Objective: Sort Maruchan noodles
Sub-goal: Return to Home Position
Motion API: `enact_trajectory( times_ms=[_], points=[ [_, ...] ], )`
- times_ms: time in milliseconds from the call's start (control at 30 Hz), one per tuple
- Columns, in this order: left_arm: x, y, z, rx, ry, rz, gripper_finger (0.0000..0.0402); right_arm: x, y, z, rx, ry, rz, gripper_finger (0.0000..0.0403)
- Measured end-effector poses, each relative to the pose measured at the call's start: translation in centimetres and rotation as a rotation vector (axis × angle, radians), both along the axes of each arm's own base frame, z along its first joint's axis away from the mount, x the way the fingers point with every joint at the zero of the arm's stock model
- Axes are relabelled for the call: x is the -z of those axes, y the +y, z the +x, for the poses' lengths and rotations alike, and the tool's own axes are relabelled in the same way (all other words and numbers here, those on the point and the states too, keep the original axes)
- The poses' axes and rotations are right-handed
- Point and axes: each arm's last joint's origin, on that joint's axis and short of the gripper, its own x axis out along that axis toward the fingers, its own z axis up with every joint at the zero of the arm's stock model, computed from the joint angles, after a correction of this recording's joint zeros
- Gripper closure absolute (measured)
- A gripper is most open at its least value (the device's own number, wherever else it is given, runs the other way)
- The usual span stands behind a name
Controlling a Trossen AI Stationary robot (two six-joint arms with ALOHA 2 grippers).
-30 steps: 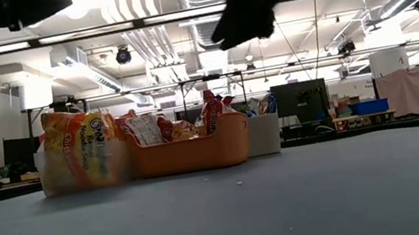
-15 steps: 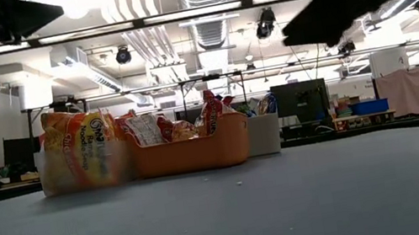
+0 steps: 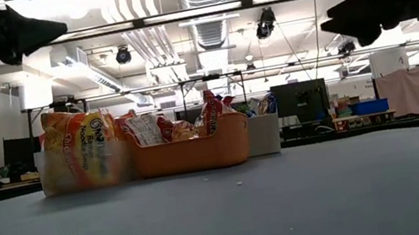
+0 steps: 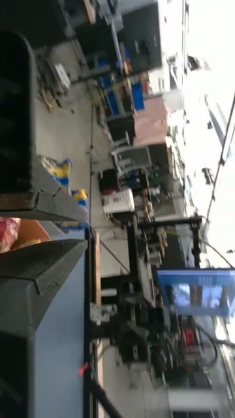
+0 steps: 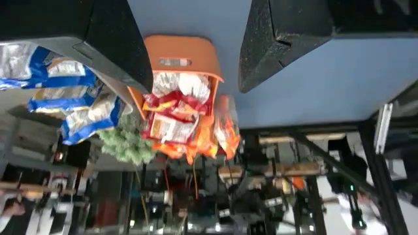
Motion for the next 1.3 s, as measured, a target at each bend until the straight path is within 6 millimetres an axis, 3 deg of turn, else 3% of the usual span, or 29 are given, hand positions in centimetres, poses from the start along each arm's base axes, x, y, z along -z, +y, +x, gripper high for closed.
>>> enact_trajectory(
  times_ms=[367, 1300],
  points=[
    [0.4, 0.5, -0.1, -0.247, 0.024, -0.082, 0.0362, -0.5, 0.2, -2.5, 0.033, -0.171, -0.114, 0.0188],
    [0.9, 0.4, 0.6, -0.253, 0.082, -0.054, 0.0362, 0.2, 0.2, -2.6, 0.034, -0.105, -0.144, 0.0188]
  ],
)
